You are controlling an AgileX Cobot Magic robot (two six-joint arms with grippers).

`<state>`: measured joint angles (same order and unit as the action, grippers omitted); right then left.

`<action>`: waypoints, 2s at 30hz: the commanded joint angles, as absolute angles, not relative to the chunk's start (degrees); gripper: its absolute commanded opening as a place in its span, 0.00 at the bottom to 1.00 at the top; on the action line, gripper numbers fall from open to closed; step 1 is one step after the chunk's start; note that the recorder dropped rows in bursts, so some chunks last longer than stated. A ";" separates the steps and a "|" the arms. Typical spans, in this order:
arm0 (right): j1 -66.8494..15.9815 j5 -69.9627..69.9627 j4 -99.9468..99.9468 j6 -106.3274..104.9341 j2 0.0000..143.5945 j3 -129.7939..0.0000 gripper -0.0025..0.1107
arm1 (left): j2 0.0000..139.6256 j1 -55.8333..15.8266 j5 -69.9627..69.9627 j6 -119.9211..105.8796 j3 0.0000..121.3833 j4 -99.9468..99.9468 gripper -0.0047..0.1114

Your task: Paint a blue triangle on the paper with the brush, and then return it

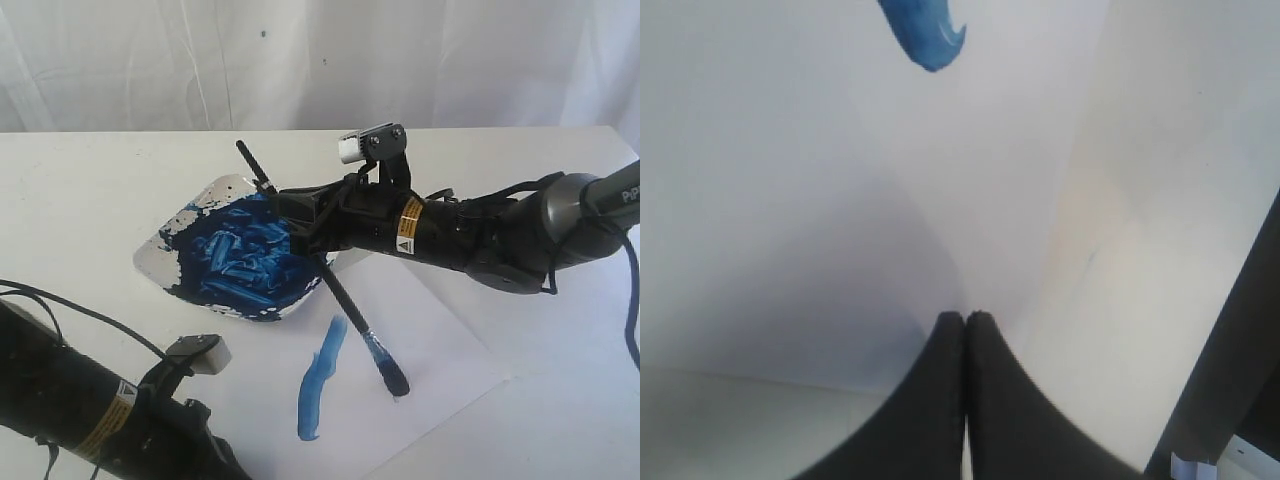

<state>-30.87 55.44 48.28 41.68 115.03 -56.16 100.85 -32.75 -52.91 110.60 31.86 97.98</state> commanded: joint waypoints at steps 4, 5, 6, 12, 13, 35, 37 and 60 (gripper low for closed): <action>-30.30 57.10 45.60 38.74 115.52 -56.80 0.02 | 100.68 -32.66 -51.79 110.44 31.47 99.05 0.04; -30.30 57.22 45.49 38.74 115.52 -57.02 0.02 | 100.68 -32.66 -51.79 110.44 31.47 99.05 0.04; -30.30 57.22 45.49 38.74 115.52 -57.36 0.02 | 100.68 -32.66 -51.79 110.44 31.47 99.05 0.04; -30.30 56.97 45.14 38.74 115.52 -59.39 0.02 | 100.68 -32.66 -51.79 110.44 31.47 99.05 0.04; -30.30 56.84 44.77 38.74 115.52 -59.69 0.02 | 100.68 -32.66 -51.79 110.44 31.47 99.05 0.04; -30.30 57.42 41.50 38.76 120.78 -65.82 0.02 | 100.68 -32.66 -51.79 110.44 31.47 99.12 0.04; -30.71 57.42 40.56 38.76 121.32 -66.78 0.02 | 100.68 -32.66 -51.79 110.44 31.47 99.12 0.04; -32.11 53.84 60.21 54.56 116.39 -74.56 0.02 | 100.68 -32.66 -51.79 110.44 31.47 99.12 0.04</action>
